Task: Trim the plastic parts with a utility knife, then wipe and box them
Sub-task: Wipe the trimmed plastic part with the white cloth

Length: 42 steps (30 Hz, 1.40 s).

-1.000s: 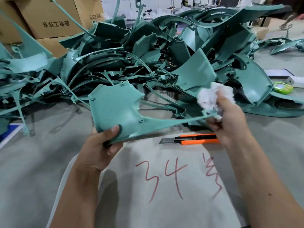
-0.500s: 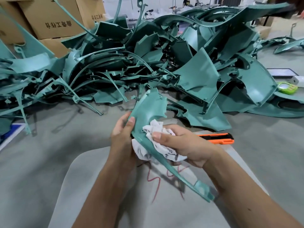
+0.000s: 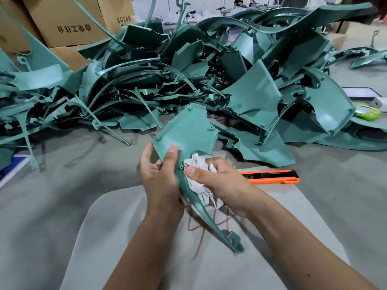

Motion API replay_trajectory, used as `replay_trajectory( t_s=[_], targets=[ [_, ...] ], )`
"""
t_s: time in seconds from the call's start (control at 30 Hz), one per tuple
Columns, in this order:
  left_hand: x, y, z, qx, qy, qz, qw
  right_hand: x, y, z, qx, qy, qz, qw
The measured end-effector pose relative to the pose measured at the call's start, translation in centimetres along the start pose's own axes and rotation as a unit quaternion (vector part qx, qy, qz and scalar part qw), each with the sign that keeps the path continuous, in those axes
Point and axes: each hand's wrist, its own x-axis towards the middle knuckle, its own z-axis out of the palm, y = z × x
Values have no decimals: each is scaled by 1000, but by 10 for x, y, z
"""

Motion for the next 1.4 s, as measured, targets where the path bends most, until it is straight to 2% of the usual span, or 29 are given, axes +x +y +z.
replay_trajectory(
  t_s=[0.07, 0.13, 0.2, 0.37, 0.53, 0.67, 0.77, 0.83, 0.9, 0.93, 1.0, 1.07, 1.13, 1.2, 1.27, 1.33, 1.4],
  targets=[
    [4, 5, -5, -10, 66, 23, 997, -2, 2, -1, -87, -19, 23, 996],
    [11, 12, -12, -36, 146, 24, 988, -7, 3, 0, -177, -80, 31, 980],
    [18, 18, -17, -69, 204, 23, 976, -9, 3, 0, -182, -134, 42, 973],
    [17, 21, -15, -97, 191, 54, 975, -9, -5, -3, -211, -162, 51, 963],
    [23, 26, -23, -98, 222, 33, 970, -12, -3, -10, -237, -174, 66, 953],
    [29, 29, -30, -86, 222, -13, 971, -11, -5, -13, -221, -198, 47, 954],
    [33, 31, -34, -81, 144, -111, 980, -13, -5, -14, -184, -206, -2, 961],
    [34, 34, -37, -122, 110, -151, 975, -14, -5, -15, -170, -166, -25, 971],
    [33, 39, -39, -243, 73, -157, 954, -11, -7, -18, -127, -75, -51, 988],
    [34, 40, -41, -263, 57, -150, 951, -9, -9, -21, -71, -13, -57, 996],
    [34, 40, -41, -177, 34, -123, 976, -3, -13, -26, 88, 89, -39, 991],
    [33, 36, -34, -22, 8, -74, 997, 2, -17, -29, 180, 128, -21, 975],
    [28, 31, -25, 118, -23, -35, 992, 1, -17, -30, 179, 117, 5, 977],
    [24, 26, -18, 213, -52, -36, 975, -1, -17, -31, 136, 94, 30, 986],
    [22, 21, -19, 241, -77, -71, 965, -2, -16, -33, 76, 123, 44, 989],
    [21, 20, -20, 252, -77, -87, 961, 1, -14, -35, 79, 181, 31, 980],
    [20, 18, -19, 233, -64, -91, 966, 6, -13, -34, 91, 204, 7, 975]
  ],
)
